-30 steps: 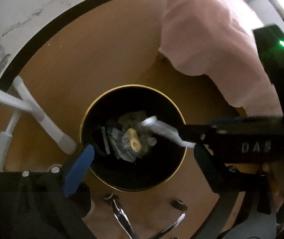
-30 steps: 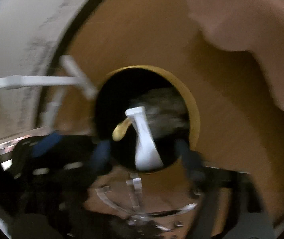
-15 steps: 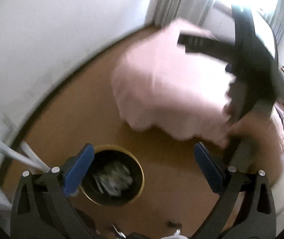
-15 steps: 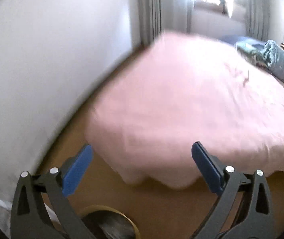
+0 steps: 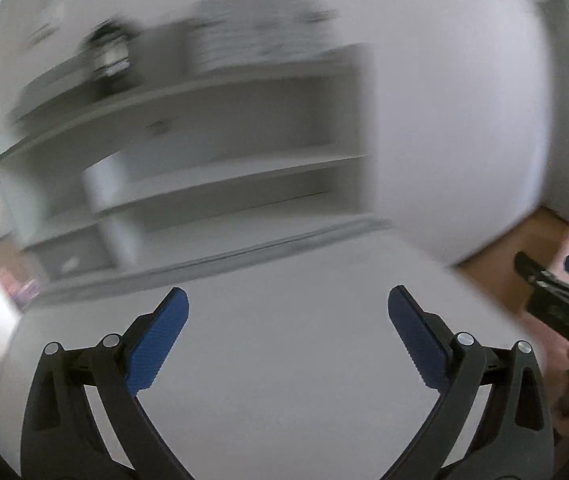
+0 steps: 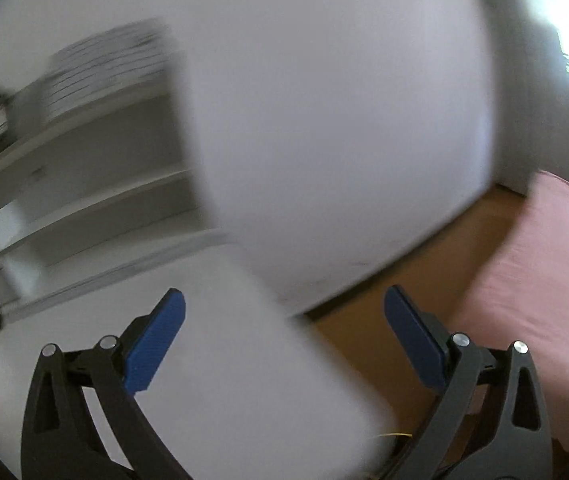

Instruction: Collect trash

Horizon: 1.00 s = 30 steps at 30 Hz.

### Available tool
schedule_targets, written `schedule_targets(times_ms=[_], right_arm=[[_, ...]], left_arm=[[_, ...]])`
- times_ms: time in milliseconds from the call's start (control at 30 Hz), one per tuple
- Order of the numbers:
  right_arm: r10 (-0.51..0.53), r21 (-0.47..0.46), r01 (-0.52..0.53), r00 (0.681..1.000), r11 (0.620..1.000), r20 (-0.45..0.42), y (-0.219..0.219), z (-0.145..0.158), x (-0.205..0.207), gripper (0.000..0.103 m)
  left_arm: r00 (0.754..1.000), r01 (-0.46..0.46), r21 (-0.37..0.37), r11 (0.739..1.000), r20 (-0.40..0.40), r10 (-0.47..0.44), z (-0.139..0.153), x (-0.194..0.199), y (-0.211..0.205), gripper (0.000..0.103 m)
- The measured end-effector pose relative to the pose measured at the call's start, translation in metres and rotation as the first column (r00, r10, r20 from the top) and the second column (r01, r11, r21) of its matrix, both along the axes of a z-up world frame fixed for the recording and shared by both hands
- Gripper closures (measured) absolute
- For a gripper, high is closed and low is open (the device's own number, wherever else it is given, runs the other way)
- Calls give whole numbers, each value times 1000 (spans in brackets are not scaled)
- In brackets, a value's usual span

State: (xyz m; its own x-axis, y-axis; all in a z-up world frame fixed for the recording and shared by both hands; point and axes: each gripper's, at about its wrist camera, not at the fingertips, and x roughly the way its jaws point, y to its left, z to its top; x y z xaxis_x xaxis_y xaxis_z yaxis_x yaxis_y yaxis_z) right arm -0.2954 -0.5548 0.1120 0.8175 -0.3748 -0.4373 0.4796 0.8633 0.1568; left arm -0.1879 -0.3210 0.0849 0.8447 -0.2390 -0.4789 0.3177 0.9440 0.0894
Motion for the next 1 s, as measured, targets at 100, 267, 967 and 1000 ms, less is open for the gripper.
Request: schedule_targets(times_ms=[100,267,967,1000], right_arm=[[145,-15,-145,989,989,4,71,2,41,7],[275,-112,-279,960,954,-56,157,-8,89,7],[281,-163,-297,953,941,-116,177,-28,107,7],[278,-159,-296,952,942,-125,177,-29,108,7]], left_arm=[[992,-123,37,992,-17,123,-12,20,47,6],[969,-243,-18,970,-60,242,-32,42,102,6],[971,-240,-42,970,-22,239,-61,59,136,6],[971,-241,-33,970,-5,241,-61,57,134,6]])
